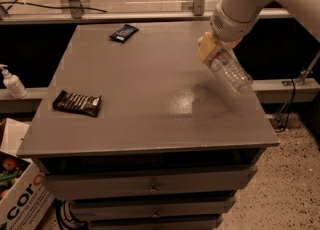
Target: Place water bottle upright
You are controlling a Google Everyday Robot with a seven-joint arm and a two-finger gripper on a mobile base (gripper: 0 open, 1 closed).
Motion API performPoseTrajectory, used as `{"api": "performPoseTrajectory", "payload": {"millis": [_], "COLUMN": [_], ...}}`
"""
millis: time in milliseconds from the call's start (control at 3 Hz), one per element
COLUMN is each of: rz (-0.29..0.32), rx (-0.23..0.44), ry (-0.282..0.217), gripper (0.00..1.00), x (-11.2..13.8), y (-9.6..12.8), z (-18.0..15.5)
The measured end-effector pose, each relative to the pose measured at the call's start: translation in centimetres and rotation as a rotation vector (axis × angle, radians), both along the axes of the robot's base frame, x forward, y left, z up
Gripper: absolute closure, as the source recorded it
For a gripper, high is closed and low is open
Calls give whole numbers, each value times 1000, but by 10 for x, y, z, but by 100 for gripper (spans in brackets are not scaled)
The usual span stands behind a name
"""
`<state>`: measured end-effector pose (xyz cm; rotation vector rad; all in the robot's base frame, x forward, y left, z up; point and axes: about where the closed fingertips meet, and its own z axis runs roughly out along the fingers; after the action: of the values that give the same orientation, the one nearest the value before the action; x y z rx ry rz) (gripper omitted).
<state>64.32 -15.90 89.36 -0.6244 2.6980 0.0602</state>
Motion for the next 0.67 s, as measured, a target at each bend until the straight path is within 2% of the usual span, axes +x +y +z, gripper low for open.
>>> {"api": "performPoseTrajectory", "payload": {"millis": [667], "rz": [108], "rx": [132], "ry": [-46], "gripper": [100], "x": [11], "y": [30], "z": [33]}}
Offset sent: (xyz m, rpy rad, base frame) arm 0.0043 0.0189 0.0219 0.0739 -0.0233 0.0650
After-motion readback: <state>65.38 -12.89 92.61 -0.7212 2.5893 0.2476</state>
